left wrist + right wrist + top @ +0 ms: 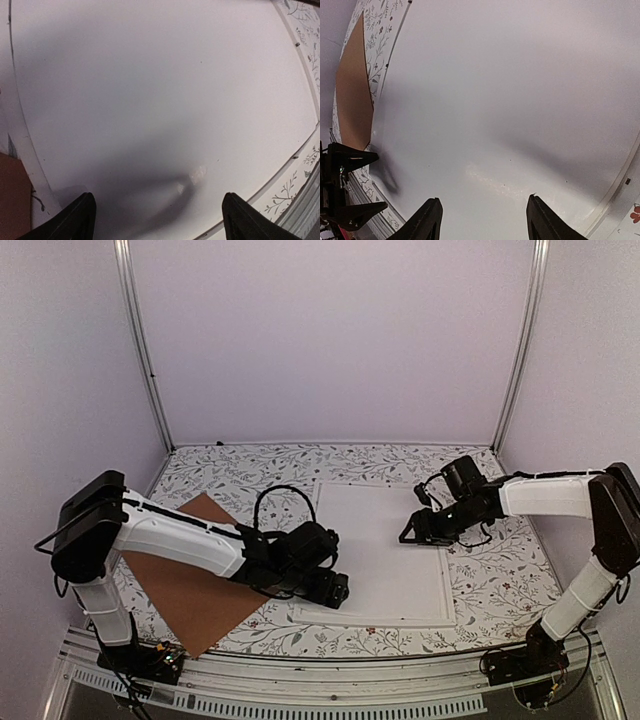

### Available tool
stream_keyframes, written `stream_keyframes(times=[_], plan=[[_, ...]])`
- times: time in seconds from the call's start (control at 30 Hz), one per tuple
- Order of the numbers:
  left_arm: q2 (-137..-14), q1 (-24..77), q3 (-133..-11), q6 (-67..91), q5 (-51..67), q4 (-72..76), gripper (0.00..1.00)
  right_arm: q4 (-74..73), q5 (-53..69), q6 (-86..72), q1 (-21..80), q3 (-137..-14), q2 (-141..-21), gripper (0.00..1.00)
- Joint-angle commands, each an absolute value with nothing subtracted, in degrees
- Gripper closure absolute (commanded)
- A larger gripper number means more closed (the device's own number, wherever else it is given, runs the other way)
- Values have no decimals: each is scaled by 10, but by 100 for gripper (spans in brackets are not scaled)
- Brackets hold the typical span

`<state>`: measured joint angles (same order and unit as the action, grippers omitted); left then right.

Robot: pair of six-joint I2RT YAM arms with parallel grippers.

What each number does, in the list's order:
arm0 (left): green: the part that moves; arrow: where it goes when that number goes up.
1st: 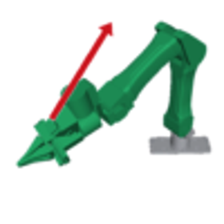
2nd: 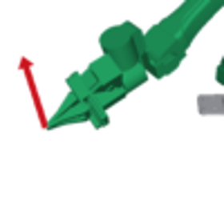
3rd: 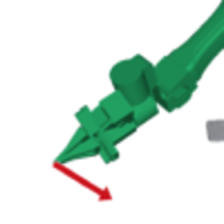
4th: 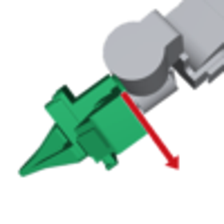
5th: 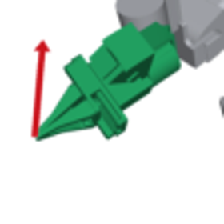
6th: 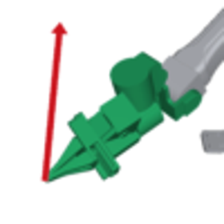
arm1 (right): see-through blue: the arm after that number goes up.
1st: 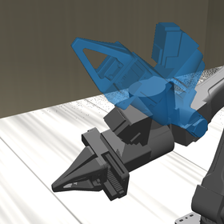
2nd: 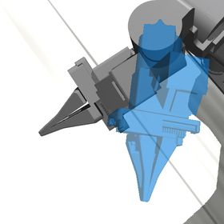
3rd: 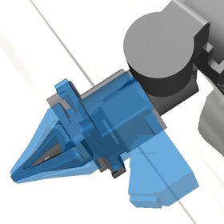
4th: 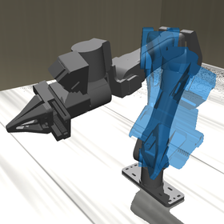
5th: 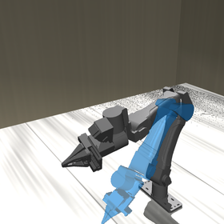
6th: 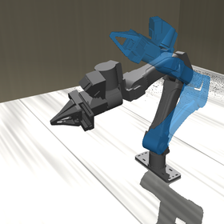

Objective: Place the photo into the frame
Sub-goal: Press the photo onto the mat board.

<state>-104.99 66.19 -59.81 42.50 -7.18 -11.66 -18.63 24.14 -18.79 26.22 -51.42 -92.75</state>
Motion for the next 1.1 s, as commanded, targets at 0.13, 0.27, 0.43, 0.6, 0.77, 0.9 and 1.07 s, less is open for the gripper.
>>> stream_keyframes(times=[0.13, 0.27, 0.43, 0.6, 0.77, 0.9, 1.07], plan=[[-1026, 668, -633, 399, -94, -146, 8, -216, 208, -177, 260, -539, -900, 38], [-1027, 669, -657, 380, -100, -148, 7, -209, 208, -183, 260, -541, -912, 38], [-1023, 666, -670, 381, -112, -161, 7, -195, 231, -192, 261, -522, -900, 39], [-1032, 667, -661, 395, -111, -179, 8, -193, 236, -196, 264, -505, -884, 39], [-1028, 668, -631, 411, -101, -174, 8, -189, 243, -203, 270, -497, -874, 38], [-1030, 675, -617, 420, -90, -166, 9, -184, 245, -209, 270, -488, -864, 39], [-1041, 685, -613, 426, -88, -166, 9, -180, 248, -214, 270, -482, -865, 39]])
